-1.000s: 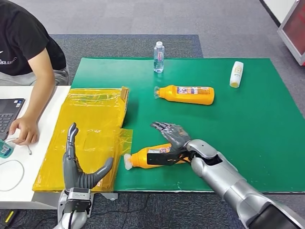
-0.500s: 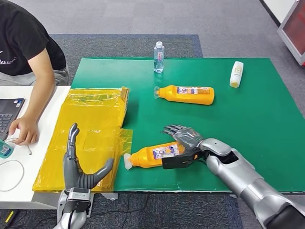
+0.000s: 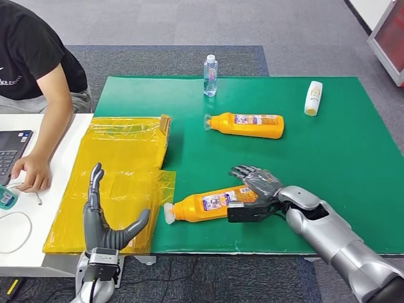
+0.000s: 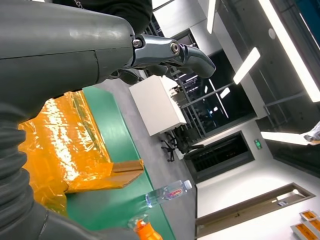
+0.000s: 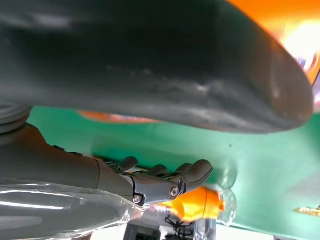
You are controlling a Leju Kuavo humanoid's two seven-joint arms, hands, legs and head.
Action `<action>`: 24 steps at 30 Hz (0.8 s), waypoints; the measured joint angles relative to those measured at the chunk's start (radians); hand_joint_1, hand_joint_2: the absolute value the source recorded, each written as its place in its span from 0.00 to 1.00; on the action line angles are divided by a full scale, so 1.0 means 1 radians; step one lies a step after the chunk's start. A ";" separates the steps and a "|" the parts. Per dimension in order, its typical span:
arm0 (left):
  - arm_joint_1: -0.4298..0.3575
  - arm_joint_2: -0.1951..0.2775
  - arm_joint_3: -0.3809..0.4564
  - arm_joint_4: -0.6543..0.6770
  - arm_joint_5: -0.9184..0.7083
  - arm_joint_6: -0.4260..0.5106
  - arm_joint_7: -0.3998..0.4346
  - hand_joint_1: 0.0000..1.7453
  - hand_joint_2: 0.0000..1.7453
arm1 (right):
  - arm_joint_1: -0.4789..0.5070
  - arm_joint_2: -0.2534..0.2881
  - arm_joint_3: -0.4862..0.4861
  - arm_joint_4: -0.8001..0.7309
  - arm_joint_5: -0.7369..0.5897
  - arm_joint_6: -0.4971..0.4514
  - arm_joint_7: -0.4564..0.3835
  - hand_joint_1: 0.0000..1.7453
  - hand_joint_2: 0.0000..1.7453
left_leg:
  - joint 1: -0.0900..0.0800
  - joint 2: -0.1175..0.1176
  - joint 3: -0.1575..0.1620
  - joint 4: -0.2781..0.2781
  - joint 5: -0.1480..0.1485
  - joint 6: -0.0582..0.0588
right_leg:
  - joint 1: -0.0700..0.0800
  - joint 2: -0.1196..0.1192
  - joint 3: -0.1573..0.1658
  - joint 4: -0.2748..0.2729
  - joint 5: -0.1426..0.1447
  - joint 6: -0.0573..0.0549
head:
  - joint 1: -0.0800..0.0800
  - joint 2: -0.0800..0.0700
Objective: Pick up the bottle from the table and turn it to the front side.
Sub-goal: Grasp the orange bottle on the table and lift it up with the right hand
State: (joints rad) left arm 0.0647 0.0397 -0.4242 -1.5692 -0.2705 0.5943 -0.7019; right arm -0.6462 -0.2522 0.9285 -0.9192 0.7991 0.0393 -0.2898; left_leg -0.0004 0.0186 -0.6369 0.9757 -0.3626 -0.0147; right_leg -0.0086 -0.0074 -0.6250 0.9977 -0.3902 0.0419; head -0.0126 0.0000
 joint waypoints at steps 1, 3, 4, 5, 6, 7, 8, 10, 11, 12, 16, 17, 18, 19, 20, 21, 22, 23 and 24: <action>0.000 0.000 0.000 0.000 0.001 0.000 0.000 0.00 1.00 | 0.006 -0.001 0.000 0.000 -0.001 -0.002 0.000 0.00 0.00 | 0.000 0.000 0.000 0.000 0.000 0.000 | 0.000 0.000 0.000 0.000 0.000 0.000 | 0.000 0.000; 0.000 0.000 0.000 0.000 0.002 0.000 0.000 0.00 1.00 | 0.015 -0.003 -0.001 0.000 -0.002 -0.005 0.001 0.00 0.00 | 0.000 0.000 0.000 0.000 0.000 0.000 | 0.000 0.000 0.000 0.000 0.000 0.000 | 0.000 0.000; 0.000 0.000 0.000 0.001 0.002 0.000 0.000 0.00 1.00 | 0.018 -0.004 -0.001 0.000 -0.002 -0.006 0.001 0.00 0.00 | 0.000 0.000 0.000 0.000 0.000 0.000 | 0.000 0.000 0.000 0.000 0.000 0.000 | 0.000 0.000; 0.000 0.000 0.000 0.001 0.003 0.000 0.000 0.00 1.00 | 0.021 -0.005 -0.001 0.000 -0.002 -0.007 0.001 0.00 0.00 | 0.000 0.000 0.000 0.000 0.000 0.000 | 0.000 0.000 0.000 0.000 0.000 0.000 | 0.000 0.000; 0.000 0.000 -0.001 0.002 0.004 0.000 0.000 0.00 1.00 | 0.024 -0.005 -0.001 0.000 -0.003 -0.008 0.001 0.00 0.00 | 0.000 0.000 0.000 0.000 0.000 0.000 | 0.000 0.000 0.000 0.000 0.000 0.000 | 0.000 0.000; -0.001 0.000 -0.001 0.002 0.005 0.000 0.000 0.00 1.00 | 0.026 -0.006 -0.001 0.000 -0.003 -0.010 0.001 0.00 0.00 | 0.000 0.000 0.000 0.000 0.000 0.000 | 0.000 0.000 0.000 0.000 0.000 0.000 | 0.000 0.000; -0.001 0.000 -0.001 0.002 0.007 0.000 0.000 0.00 1.00 | 0.029 -0.007 -0.002 0.000 -0.003 -0.013 0.001 0.00 0.00 | 0.000 0.000 0.000 0.000 0.000 0.000 | 0.000 0.000 0.000 0.000 0.000 0.000 | 0.000 0.000; -0.001 0.000 -0.002 0.002 0.007 0.001 0.000 0.00 1.00 | 0.036 -0.009 -0.004 0.000 -0.002 -0.021 0.001 0.00 0.00 | 0.000 0.000 0.000 0.000 0.000 0.000 | 0.000 0.000 0.000 0.000 0.000 0.000 | 0.000 0.000; -0.001 0.000 -0.003 0.002 0.007 0.002 0.000 0.00 1.00 | 0.038 -0.009 -0.006 0.000 0.000 -0.025 0.000 0.00 0.00 | 0.000 0.000 0.000 0.000 0.000 0.000 | 0.000 0.000 0.000 0.000 0.000 0.000 | 0.000 0.000; -0.001 0.000 -0.003 0.003 0.006 0.002 0.000 0.00 1.00 | 0.040 -0.009 -0.007 0.000 0.002 -0.027 0.000 0.00 0.00 | 0.000 0.000 0.000 0.000 0.000 0.000 | 0.000 0.000 0.000 0.000 0.000 0.000 | 0.000 0.000; -0.001 0.001 -0.003 0.005 0.002 0.003 0.000 0.00 1.00 | 0.047 -0.009 -0.008 -0.001 0.014 -0.030 -0.001 0.00 0.00 | 0.000 0.000 0.000 0.000 0.000 0.000 | 0.000 0.000 0.000 0.000 0.000 0.000 | 0.000 0.000; -0.002 0.001 -0.003 0.006 0.001 0.003 0.000 0.00 1.00 | 0.050 -0.009 -0.008 -0.002 0.015 -0.030 -0.001 0.00 0.00 | 0.000 0.000 0.000 0.000 0.000 0.000 | 0.000 0.000 0.000 0.000 0.000 0.000 | 0.000 0.000; -0.002 0.001 -0.003 0.007 0.000 0.003 0.000 0.00 1.00 | 0.053 -0.009 -0.008 -0.004 0.017 -0.029 0.000 0.00 0.00 | 0.000 0.000 0.000 0.000 0.000 0.000 | 0.000 0.000 0.000 0.000 0.000 0.000 | 0.000 0.000; -0.003 0.001 -0.003 0.008 -0.001 0.002 0.000 0.00 1.00 | 0.056 -0.009 -0.008 -0.006 0.018 -0.029 0.003 0.00 0.00 | 0.000 0.000 0.000 0.000 0.000 0.000 | 0.000 0.000 0.000 0.000 0.000 0.000 | 0.000 0.000; -0.004 0.001 -0.003 0.009 -0.003 0.000 0.000 0.00 1.00 | 0.060 -0.009 -0.008 -0.009 0.019 -0.029 0.007 0.00 0.00 | 0.000 0.000 0.000 0.000 0.000 0.000 | 0.000 0.000 0.000 0.000 0.000 0.000 | 0.000 0.000; -0.006 0.001 -0.003 0.011 -0.005 -0.002 0.000 0.00 1.00 | 0.064 -0.009 -0.008 -0.012 0.020 -0.029 0.014 0.00 0.25 | 0.000 0.000 0.000 0.000 0.000 0.000 | 0.000 0.000 0.000 0.000 0.000 0.000 | 0.000 0.000; -0.008 0.000 -0.003 0.012 -0.007 -0.005 0.000 0.00 1.00 | 0.067 -0.009 -0.008 -0.014 0.023 -0.031 0.021 0.00 0.50 | 0.000 0.000 0.000 0.000 0.000 0.000 | 0.000 0.000 0.000 0.000 0.000 0.000 | 0.000 0.000; -0.009 0.000 -0.003 0.014 -0.010 -0.008 0.000 0.00 1.00 | 0.070 -0.009 -0.008 -0.015 0.026 -0.034 0.028 0.00 0.75 | 0.000 0.000 0.000 0.000 0.000 0.000 | 0.000 0.000 0.000 0.000 0.000 0.000 | 0.000 0.000; -0.011 0.000 -0.003 0.015 -0.012 -0.010 0.000 0.00 1.00 | 0.072 -0.008 -0.008 -0.016 0.031 -0.039 0.034 0.00 1.00 | 0.000 0.000 0.000 0.000 0.000 0.000 | 0.000 0.000 0.000 0.000 0.000 0.000 | 0.000 0.000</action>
State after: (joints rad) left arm 0.0541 0.0393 -0.4273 -1.5546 -0.2821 0.5839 -0.7019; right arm -0.5741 -0.2606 0.9201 -0.9353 0.8302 0.0002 -0.2559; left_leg -0.0004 0.0186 -0.6370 0.9757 -0.3626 -0.0147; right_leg -0.0087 -0.0074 -0.6249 0.9977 -0.3901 0.0419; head -0.0126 0.0000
